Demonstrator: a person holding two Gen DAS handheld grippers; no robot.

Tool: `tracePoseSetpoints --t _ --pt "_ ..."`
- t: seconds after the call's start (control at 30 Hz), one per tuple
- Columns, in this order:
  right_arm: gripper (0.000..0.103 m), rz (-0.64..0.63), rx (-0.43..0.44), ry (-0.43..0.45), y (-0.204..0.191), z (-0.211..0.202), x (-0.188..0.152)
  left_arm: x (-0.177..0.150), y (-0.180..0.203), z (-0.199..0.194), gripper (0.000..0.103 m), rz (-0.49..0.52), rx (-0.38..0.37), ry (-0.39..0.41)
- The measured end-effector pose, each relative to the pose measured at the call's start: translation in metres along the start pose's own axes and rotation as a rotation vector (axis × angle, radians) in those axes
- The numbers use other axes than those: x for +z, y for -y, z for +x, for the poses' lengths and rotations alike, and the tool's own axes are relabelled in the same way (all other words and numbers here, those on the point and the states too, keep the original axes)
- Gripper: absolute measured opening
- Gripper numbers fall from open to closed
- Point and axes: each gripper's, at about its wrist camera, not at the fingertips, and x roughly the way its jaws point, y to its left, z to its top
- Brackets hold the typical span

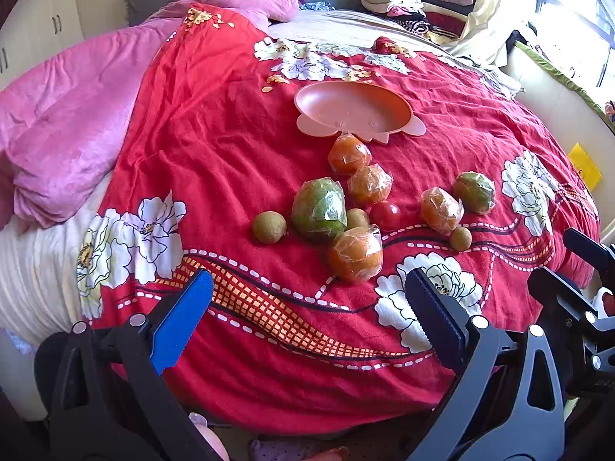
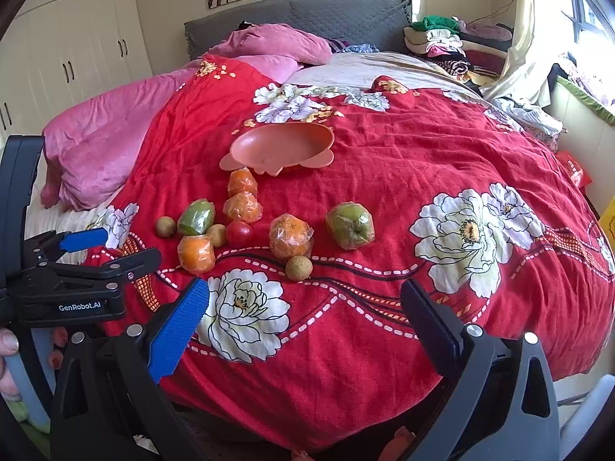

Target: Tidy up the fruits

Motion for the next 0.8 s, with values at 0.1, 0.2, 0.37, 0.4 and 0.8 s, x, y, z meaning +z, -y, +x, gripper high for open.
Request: tracePoseSetpoints --t 0.1,0.2,0.37,0.4,0.8 --pt "0.099 -0.001 0.0 0.0 -0.0002 -0.0003 -0.0001 -0.0002 0.0002 -0.0001 0.094 0.0 -0.001 -0.001" --pt "0.099 -0.001 -0.001 0.0 -0.0005 -0.0004 -0.0001 0.0008 0.0003 -0.0017 0.094 0.003 -0.003 0.002" --pt "0.099 -0.003 0.001 0.001 -0.0005 -0.0008 -0.0001 0.0004 0.0002 -0.0035 0.094 0.006 -0.007 0.007" --pt "0.099 -0.003 0.001 0.001 -0.0004 -0.0006 -0.0004 0.0004 0.0001 -0.004 0.094 0.006 -0.008 0.009" --pt "0.099 -0.006 -0.001 0.003 -0.0013 -0.0013 -0.0009 0.0005 -0.001 -0.0054 0.094 0.011 -0.011 0.013"
